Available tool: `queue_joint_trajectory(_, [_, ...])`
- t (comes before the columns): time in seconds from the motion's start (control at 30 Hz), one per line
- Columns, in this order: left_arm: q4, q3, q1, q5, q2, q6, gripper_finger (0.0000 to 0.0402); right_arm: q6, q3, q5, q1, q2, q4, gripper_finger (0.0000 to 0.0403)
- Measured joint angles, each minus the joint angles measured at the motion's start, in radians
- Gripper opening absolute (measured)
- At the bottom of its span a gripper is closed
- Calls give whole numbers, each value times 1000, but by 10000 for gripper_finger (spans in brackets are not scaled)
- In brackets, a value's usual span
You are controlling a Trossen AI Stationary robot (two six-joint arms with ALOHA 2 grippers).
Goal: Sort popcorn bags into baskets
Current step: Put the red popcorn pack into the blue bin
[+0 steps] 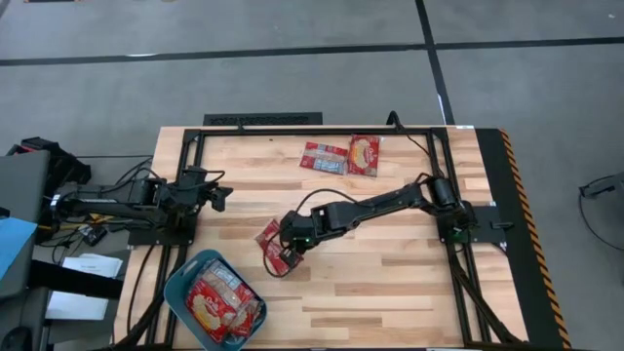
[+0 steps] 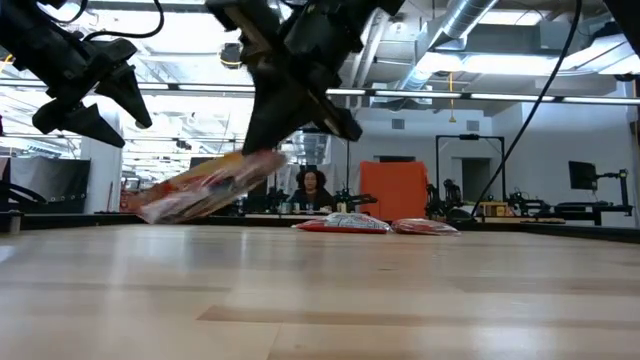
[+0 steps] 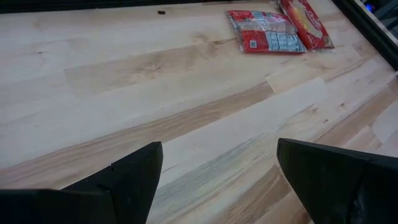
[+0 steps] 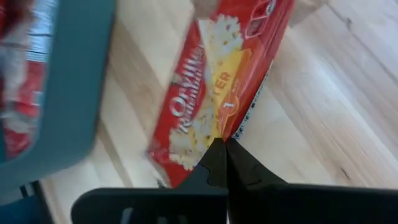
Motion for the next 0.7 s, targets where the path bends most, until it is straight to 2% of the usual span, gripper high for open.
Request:
queue_joint_trajectory(0.43, [0, 0, 0, 23, 0, -24, 306, 0, 2, 7, -9, -47, 28, 3])
queue_joint_trajectory(0.6, [16, 0, 0, 91, 0, -18, 306, -4, 3, 7, -9, -47, 31, 3])
queue_joint_trajectory(0.7, [73, 0, 0, 151, 5, 36, 306, -24, 3, 8, -9, -47, 36, 3])
